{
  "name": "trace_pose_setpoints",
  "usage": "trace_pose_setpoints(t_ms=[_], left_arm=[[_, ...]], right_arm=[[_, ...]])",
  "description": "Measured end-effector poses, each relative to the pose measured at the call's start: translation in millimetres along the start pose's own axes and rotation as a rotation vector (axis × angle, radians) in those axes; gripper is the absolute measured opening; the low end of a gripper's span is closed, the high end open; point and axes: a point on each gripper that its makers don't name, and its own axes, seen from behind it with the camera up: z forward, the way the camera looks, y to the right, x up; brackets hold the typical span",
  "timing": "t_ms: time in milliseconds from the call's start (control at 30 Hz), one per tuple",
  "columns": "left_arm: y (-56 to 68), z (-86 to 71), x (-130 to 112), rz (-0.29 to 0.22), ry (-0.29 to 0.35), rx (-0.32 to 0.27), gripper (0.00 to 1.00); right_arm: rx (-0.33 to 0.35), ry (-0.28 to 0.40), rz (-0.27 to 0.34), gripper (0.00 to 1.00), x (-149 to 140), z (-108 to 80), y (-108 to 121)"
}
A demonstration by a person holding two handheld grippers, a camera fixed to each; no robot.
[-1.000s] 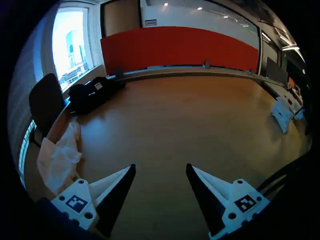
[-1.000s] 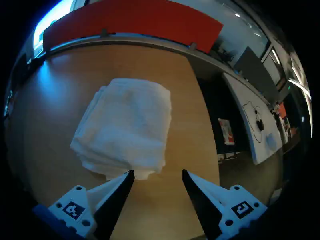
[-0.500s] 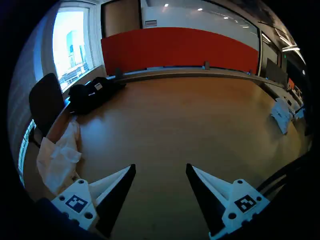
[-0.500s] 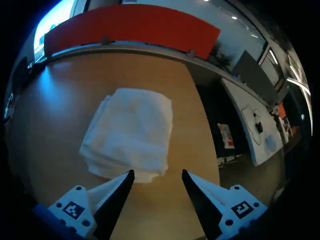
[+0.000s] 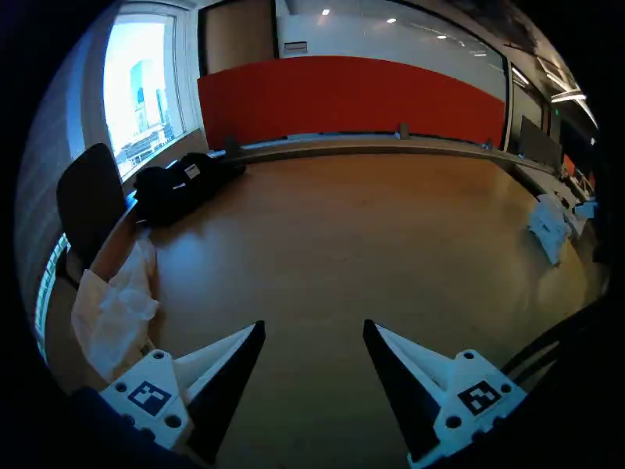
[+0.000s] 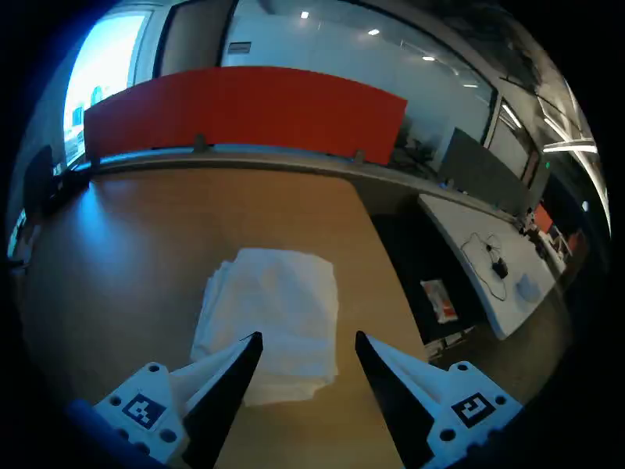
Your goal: Fold towel
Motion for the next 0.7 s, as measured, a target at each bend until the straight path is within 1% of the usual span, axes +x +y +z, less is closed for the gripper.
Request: trace_pose_setpoints(t_ms=[100, 200, 400, 500, 600, 700], left_arm=[[0.9, -0.6, 1, 0.0, 0.002, 0.0, 0.93], [1.2, -1.0, 2, 0.0, 0.004, 0.0, 0.93], [2.0, -2.0, 5, -0.004, 0.011, 0.001, 0.93], [2.1, -2.5, 5, -0.005, 0.012, 0.001, 0.93], [2.1, -3.0, 6, -0.006, 0.015, 0.003, 0.93], [2.4, -3.2, 6, -0.009, 0.016, 0.002, 0.93]], right_arm=[[-0.011, 0.056, 0.005, 0.92, 14, -3.3, -1], [-0.025, 0.109, 0.024, 0.91, 27, -6.9, -1], [-0.037, 0.209, 0.082, 0.92, 53, -13.9, 0], [-0.037, 0.257, 0.122, 0.91, 66, -18.5, 0], [-0.029, 0.288, 0.164, 0.92, 74, -21.5, 0], [-0.025, 0.303, 0.199, 0.91, 77, -21.8, 1]])
